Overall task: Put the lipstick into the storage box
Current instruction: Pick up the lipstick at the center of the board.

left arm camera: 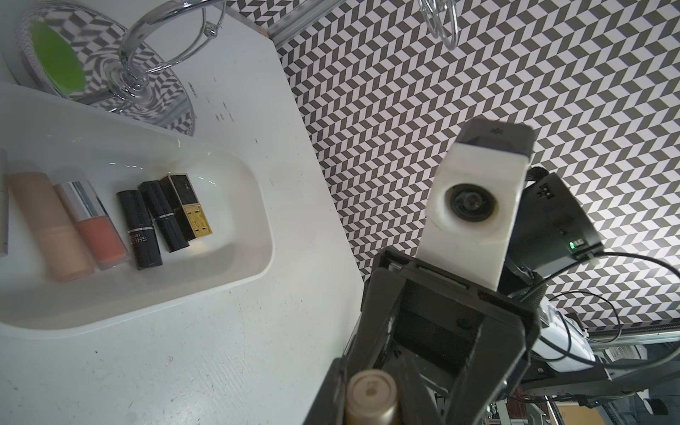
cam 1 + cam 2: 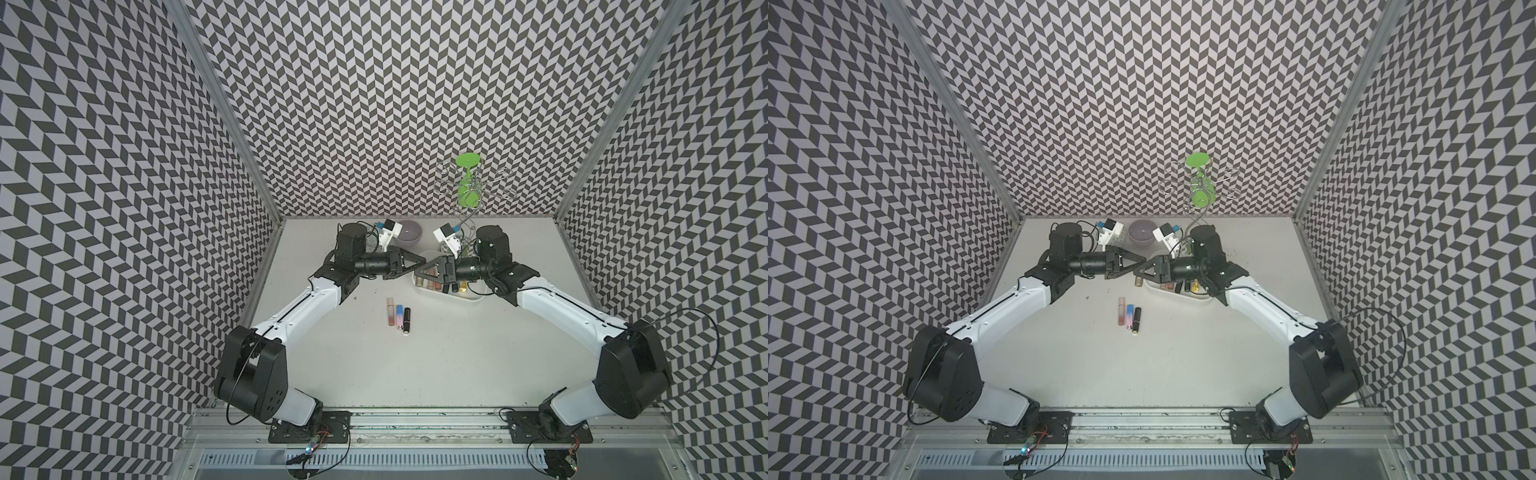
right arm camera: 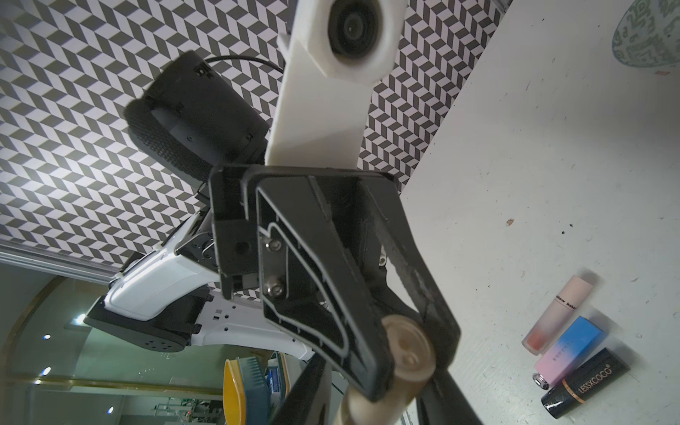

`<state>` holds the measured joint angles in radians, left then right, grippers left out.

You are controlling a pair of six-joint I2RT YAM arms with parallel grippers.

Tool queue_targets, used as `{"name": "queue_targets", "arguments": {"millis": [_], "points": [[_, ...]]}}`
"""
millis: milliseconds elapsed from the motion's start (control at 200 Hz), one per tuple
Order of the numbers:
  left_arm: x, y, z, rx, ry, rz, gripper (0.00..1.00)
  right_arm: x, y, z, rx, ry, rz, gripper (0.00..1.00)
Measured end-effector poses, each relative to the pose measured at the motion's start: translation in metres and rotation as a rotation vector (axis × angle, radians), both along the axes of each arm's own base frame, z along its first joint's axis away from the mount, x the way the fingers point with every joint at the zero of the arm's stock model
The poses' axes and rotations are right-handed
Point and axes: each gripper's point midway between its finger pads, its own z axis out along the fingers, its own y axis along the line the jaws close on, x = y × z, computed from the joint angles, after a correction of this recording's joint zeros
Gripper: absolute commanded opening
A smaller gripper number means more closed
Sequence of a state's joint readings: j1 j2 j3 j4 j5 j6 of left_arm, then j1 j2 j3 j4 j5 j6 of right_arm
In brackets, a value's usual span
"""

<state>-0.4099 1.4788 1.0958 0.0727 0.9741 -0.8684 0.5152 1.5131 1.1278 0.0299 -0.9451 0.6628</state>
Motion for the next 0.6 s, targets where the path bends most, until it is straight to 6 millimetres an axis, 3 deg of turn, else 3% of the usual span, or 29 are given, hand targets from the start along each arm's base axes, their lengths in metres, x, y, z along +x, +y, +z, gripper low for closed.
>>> {"name": "queue_targets", "arguments": {"millis": [195, 290, 391, 411, 421, 436, 601], "points": [[0.0005, 0.0014, 0.0038, -0.002, -0.031, 0.007, 0.24, 0.0021, 0.0006, -0.0010, 0.003, 0.037, -0.014, 0.22], [0.0001, 0.0016, 0.0036, -0.002, -0.033, 0.006, 0.43, 0.0020, 0.0013, -0.0013, 0.003, 0.038, -0.014, 0.20], [-0.0007, 0.0010, 0.0028, 0.000, -0.029, 0.006, 0.69, 0.0006, 0.0032, -0.0009, 0.003, 0.028, -0.009, 0.20], [-0.0007, 0.0011, 0.0020, 0.001, -0.016, 0.008, 0.78, 0.0007, 0.0033, -0.0009, 0.003, 0.026, -0.009, 0.20], [-0.0006, 0.0011, 0.0021, 0.003, -0.026, 0.007, 0.91, 0.0007, 0.0034, -0.0009, 0.003, 0.025, -0.010, 0.20], [-0.0004, 0.0013, 0.0017, 0.002, -0.016, 0.010, 0.98, 0.0002, 0.0039, -0.0007, 0.003, 0.022, -0.007, 0.20], [0.0014, 0.0051, -0.0030, 0.017, -0.005, 0.019, 0.99, 0.0015, 0.0030, -0.0058, -0.018, 0.008, -0.018, 0.20]]}}
